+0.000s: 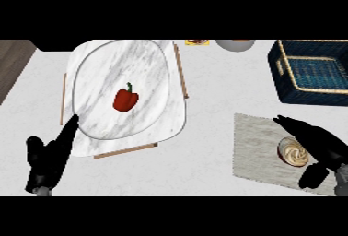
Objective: Pick the cupcake from the placemat and place it in the basket
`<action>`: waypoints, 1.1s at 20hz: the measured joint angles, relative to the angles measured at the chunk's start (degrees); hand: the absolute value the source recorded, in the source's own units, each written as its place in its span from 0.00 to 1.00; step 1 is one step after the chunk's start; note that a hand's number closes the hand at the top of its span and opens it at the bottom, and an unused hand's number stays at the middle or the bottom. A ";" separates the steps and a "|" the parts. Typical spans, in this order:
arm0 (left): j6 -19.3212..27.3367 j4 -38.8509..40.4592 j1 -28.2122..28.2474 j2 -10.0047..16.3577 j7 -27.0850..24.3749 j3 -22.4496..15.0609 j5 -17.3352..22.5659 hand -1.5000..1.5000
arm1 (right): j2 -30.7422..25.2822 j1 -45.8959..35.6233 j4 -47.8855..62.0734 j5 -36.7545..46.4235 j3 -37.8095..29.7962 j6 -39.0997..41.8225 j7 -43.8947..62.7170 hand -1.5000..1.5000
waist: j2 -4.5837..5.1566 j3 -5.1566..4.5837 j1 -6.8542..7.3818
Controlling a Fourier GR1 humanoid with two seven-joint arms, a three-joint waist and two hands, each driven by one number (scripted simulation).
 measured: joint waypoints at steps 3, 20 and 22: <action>-0.66 0.07 0.19 -0.04 -0.30 0.35 0.20 0.50 | 0.14 -0.22 0.90 0.82 0.07 -0.39 -1.10 1.00 | -0.03 0.01 -0.10; -1.33 -0.52 0.83 -0.70 0.24 1.07 -1.06 0.50 | 4.12 -3.40 3.41 11.89 3.31 -8.47 -2.57 1.00 | -0.22 -0.09 -0.13; -1.64 -0.66 0.69 -0.54 1.06 1.36 -0.67 0.50 | 7.78 -5.21 0.98 12.81 4.56 -6.37 3.59 1.00 | -0.22 -0.15 -0.11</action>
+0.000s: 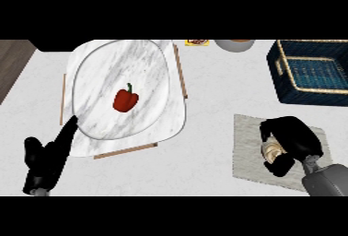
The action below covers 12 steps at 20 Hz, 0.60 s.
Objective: Pick the cupcake from the placemat and place it in the basket
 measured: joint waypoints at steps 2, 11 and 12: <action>0.06 -0.22 0.08 -0.02 0.20 -0.02 -0.25 0.50 | 3.96 -2.04 -1.89 1.17 0.91 1.04 5.98 1.00 | 0.00 0.00 0.11; 0.98 -1.11 1.78 -0.69 0.37 0.68 -0.56 0.50 | 20.46 -6.59 -16.55 -8.75 -8.74 -6.56 17.42 1.00 | -0.28 0.22 -1.56; 0.68 -1.17 2.04 -0.49 0.14 0.80 -0.51 0.50 | 21.24 -7.82 -18.74 -9.50 -10.18 -7.30 18.58 1.00 | -0.33 0.20 -1.61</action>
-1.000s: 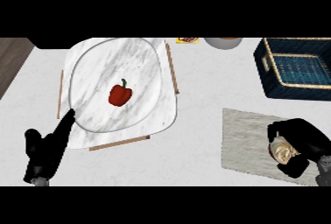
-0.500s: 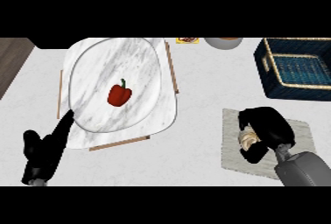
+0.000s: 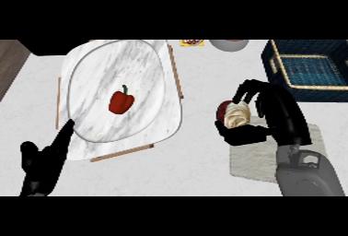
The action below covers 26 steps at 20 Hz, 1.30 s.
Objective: Pick the cupcake from the placemat and place it in the basket
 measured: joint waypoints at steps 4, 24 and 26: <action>-0.23 0.15 0.18 -0.19 -0.64 0.28 -0.06 0.50 | 1.05 -5.54 -7.45 -2.99 -6.19 -0.18 6.56 1.00 | 0.01 -0.07 -0.08; -1.72 0.46 -1.63 -1.23 -0.68 0.08 -1.16 0.50 | -21.16 -34.28 9.15 -13.37 -32.91 10.76 19.38 1.00 | 0.92 -0.20 2.17; -1.56 0.20 -1.95 -1.29 0.23 0.03 -1.36 0.50 | -22.71 -35.01 12.89 -12.82 -33.05 10.62 17.06 1.00 | 1.03 -0.25 2.41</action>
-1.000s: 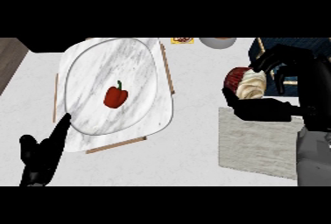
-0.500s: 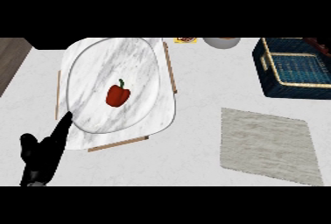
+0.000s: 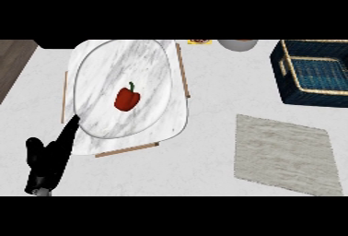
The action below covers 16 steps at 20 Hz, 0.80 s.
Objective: Pick the cupcake from the placemat and place it in the basket
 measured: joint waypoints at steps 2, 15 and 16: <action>-0.03 0.25 -0.13 -0.27 -0.19 0.07 -0.09 0.50 | -1.22 0.26 3.20 0.24 -0.36 -0.17 -2.84 1.00 | 0.05 0.04 0.05; -1.11 0.15 -0.78 -0.74 0.58 0.25 -0.33 0.50 | -2.19 -0.80 25.66 -0.94 -5.78 -8.38 -18.16 1.00 | 0.28 0.11 0.87; -1.07 0.35 -0.88 -0.81 0.57 0.24 -0.53 0.50 | -2.50 -0.80 27.32 -1.37 -6.45 -8.67 -19.36 1.00 | 0.27 0.12 0.79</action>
